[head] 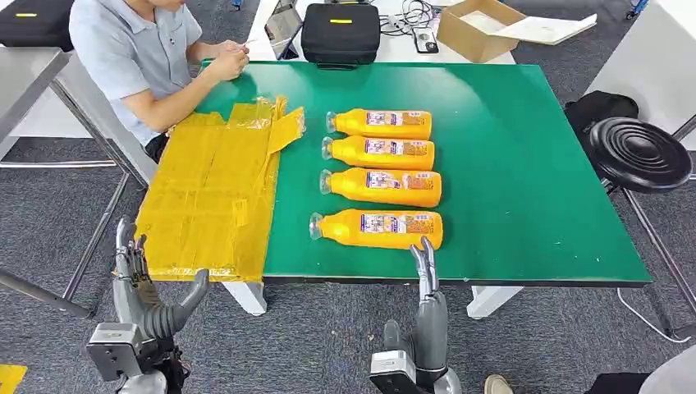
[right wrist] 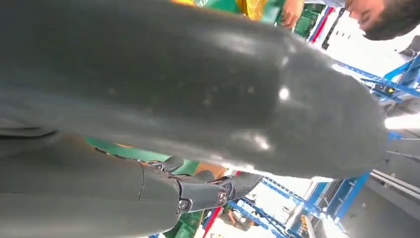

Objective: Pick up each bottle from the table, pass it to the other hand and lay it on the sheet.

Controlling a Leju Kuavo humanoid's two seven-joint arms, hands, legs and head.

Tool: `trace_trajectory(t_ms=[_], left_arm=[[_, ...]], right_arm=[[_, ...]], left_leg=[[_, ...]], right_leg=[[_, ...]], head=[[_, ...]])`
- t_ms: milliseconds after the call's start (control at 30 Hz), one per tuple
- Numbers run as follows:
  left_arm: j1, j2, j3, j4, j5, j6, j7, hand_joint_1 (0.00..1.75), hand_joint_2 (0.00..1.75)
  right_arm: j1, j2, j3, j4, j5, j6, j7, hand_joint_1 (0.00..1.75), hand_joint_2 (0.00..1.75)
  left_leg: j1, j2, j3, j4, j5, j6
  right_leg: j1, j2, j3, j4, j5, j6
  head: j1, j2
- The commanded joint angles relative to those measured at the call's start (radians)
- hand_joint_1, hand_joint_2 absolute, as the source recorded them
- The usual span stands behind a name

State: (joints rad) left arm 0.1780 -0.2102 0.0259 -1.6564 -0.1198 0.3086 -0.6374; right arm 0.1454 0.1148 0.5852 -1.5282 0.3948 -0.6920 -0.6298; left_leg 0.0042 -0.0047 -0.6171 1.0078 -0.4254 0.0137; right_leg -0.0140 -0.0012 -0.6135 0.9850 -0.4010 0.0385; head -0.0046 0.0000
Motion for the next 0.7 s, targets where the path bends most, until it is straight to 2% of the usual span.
trace_trajectory(t_ms=[33,200,267,367,467,567,700], left_arm=[[-0.041,-0.005,-0.015,0.085,-0.006,0.005,0.003,0.00,1.75],[-0.059,0.000,-0.033,0.117,-0.031,0.016,0.009,0.00,1.75],[-0.131,-0.003,-0.105,0.241,-0.064,0.044,-0.001,0.00,1.75],[-0.276,-0.042,-0.234,0.447,-0.020,0.074,0.005,0.00,1.75],[-0.332,-0.036,-0.357,0.501,-0.025,0.148,-0.016,0.00,1.75],[-0.328,-0.007,-0.414,0.476,0.019,0.176,-0.003,0.00,1.75],[-0.358,0.003,-0.467,0.510,0.066,0.157,-0.004,0.00,1.75]], right_arm=[[-0.008,-0.029,-0.013,0.003,-0.005,-0.006,-0.001,0.00,0.00],[-0.001,-0.022,-0.028,0.005,-0.018,-0.006,-0.007,0.00,0.00],[0.036,0.007,-0.071,-0.032,-0.047,-0.006,-0.040,0.00,0.00],[0.072,-0.003,-0.108,-0.065,-0.073,-0.006,0.007,0.00,0.00],[0.007,-0.049,-0.094,0.045,-0.125,0.019,0.025,0.00,0.00],[-0.085,-0.045,-0.104,0.185,-0.105,0.055,0.020,0.00,0.00],[-0.215,-0.035,-0.110,0.335,0.029,0.062,0.024,0.00,0.00]], left_leg=[[0.000,-0.001,0.004,-0.001,-0.001,0.000],[0.000,-0.001,0.006,-0.001,-0.002,-0.001],[0.000,-0.003,0.006,-0.001,-0.001,-0.001],[-0.001,-0.011,0.003,-0.002,0.001,0.000],[0.000,-0.015,0.005,-0.002,0.002,0.000],[-0.001,-0.005,0.004,-0.002,0.001,0.001],[-0.001,0.002,0.007,-0.002,0.000,0.000]], right_leg=[[0.000,-0.001,0.004,-0.001,-0.001,-0.001],[0.001,-0.002,0.006,-0.001,-0.002,-0.001],[0.001,-0.004,0.007,-0.001,-0.003,-0.002],[-0.001,-0.011,0.006,-0.001,-0.003,-0.001],[0.000,-0.013,0.009,-0.003,-0.003,0.000],[-0.001,-0.002,0.006,-0.003,0.001,0.000],[-0.002,0.002,0.007,-0.003,0.002,-0.001]], head=[[0.000,0.000],[0.000,0.000],[0.000,0.000],[0.000,0.000],[-0.001,0.000],[0.000,0.000],[0.000,0.000]])
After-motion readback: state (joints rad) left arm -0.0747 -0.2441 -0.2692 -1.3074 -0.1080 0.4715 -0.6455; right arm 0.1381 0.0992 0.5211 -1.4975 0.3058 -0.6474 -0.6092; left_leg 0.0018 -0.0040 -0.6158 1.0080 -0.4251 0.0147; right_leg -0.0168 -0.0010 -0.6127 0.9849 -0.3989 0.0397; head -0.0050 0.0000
